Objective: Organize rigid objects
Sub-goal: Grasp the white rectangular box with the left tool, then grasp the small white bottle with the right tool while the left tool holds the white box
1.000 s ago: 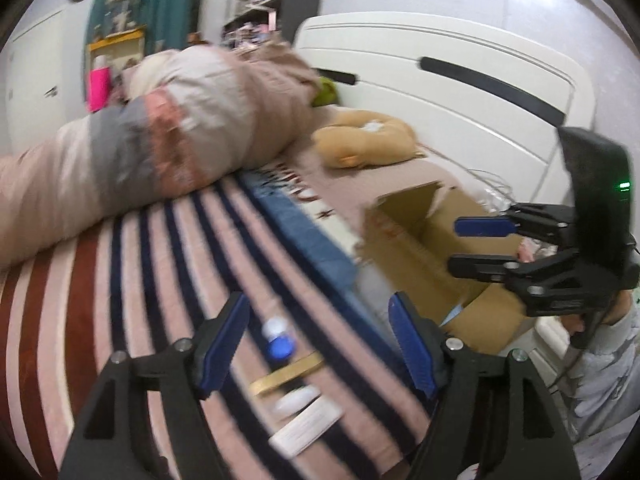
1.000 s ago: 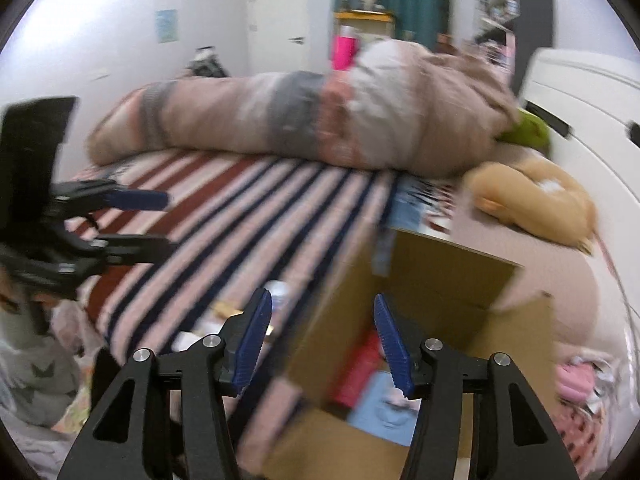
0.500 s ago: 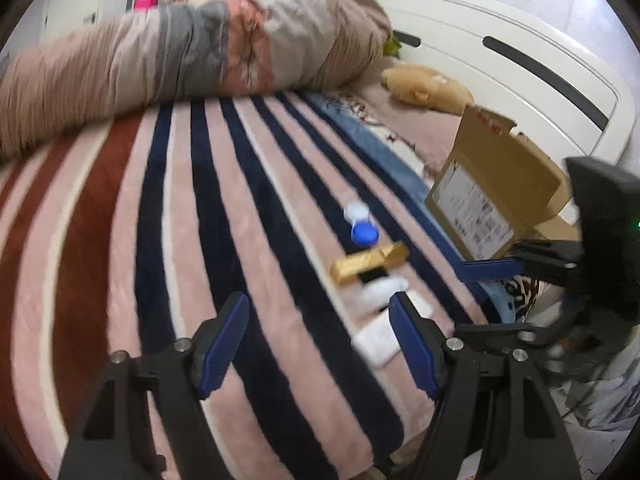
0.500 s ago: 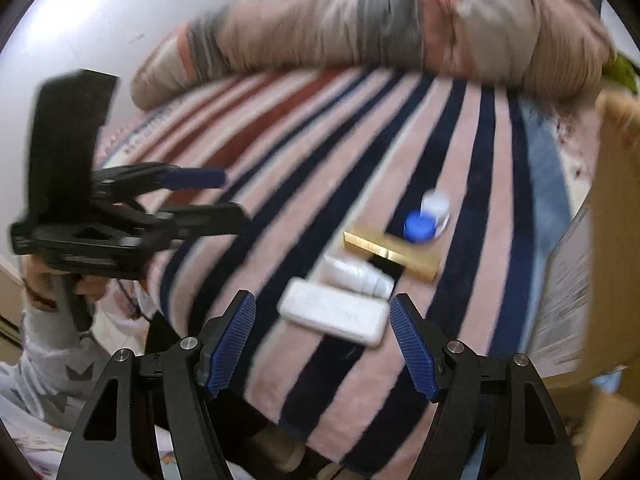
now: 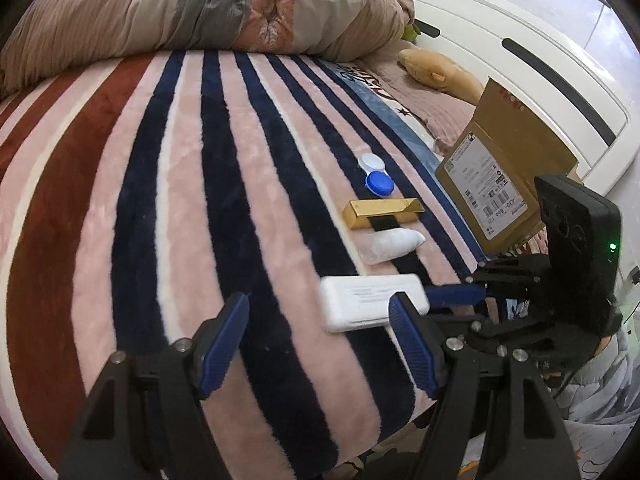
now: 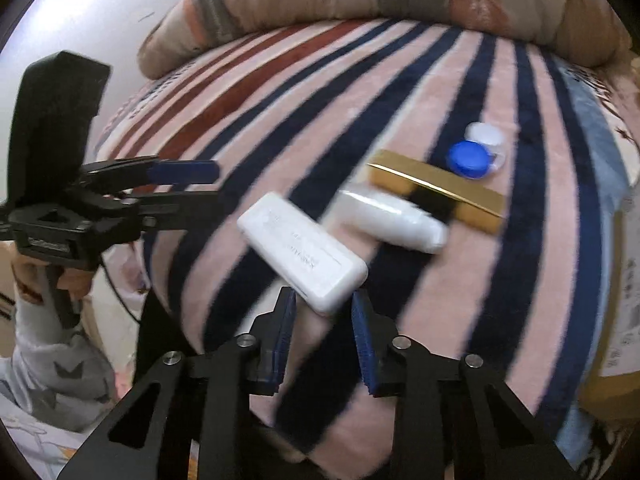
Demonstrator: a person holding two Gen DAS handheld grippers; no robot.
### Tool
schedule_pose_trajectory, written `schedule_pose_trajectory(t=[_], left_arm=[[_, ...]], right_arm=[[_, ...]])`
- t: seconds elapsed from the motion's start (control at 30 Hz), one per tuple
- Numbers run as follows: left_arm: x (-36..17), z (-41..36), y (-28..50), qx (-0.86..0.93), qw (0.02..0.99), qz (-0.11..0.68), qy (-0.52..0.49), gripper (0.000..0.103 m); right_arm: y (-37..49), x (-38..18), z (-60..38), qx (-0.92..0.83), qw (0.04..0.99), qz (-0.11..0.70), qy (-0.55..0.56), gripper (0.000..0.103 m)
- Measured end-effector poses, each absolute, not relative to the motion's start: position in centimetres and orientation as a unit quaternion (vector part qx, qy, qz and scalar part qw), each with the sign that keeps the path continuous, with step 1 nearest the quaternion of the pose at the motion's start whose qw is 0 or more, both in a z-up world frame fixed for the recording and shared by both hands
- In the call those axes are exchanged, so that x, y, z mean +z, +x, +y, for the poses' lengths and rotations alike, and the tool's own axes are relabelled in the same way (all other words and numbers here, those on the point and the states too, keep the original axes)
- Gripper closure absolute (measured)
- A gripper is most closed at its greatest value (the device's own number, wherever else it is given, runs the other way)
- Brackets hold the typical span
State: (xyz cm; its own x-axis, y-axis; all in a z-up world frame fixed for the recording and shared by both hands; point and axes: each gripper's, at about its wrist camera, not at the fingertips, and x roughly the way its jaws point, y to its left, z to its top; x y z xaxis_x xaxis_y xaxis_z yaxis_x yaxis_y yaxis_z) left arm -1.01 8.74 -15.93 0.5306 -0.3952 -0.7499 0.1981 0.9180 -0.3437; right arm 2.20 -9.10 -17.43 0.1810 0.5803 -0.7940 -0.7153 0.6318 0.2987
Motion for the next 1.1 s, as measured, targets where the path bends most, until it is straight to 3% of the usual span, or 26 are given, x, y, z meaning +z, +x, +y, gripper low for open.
schedule_pose_trajectory(t=[0.17, 0.33, 0.47, 0.67, 0.8, 0.97, 1.1], left_arm=[[-16.1, 8.8, -1.1, -0.167, 0.866, 0.459, -0.106, 0.034], [-17.0, 7.8, -1.4, -0.181, 0.859, 0.468, -0.108, 0.027], [-17.4, 6.2, -1.3, -0.177, 0.86, 0.467, -0.103, 0.018], [-17.9, 4.4, -1.0, -0.172, 0.868, 0.459, -0.082, 0.017], [-18.2, 3.9, -1.0, -0.163, 0.876, 0.449, -0.07, 0.017], [-18.3, 4.1, -1.1, -0.159, 0.881, 0.441, -0.067, 0.02], [-18.2, 4.7, -1.2, -0.164, 0.879, 0.441, -0.077, 0.02]], right_arm=[[1.9, -16.6, -8.8, 0.423, 0.772, 0.469, -0.076, 0.079], [2.6, -15.4, -10.9, 0.358, 0.817, 0.441, -0.096, 0.054], [5.3, -16.3, -11.4, 0.332, 0.822, 0.46, -0.055, 0.053], [6.9, -17.1, -10.5, 0.33, 0.812, 0.482, 0.003, 0.053], [7.1, -17.0, -9.5, 0.327, 0.813, 0.482, 0.003, 0.039], [6.8, -17.2, -8.6, 0.307, 0.822, 0.479, -0.01, 0.039], [6.8, -17.2, -8.5, 0.3, 0.828, 0.474, -0.011, 0.044]])
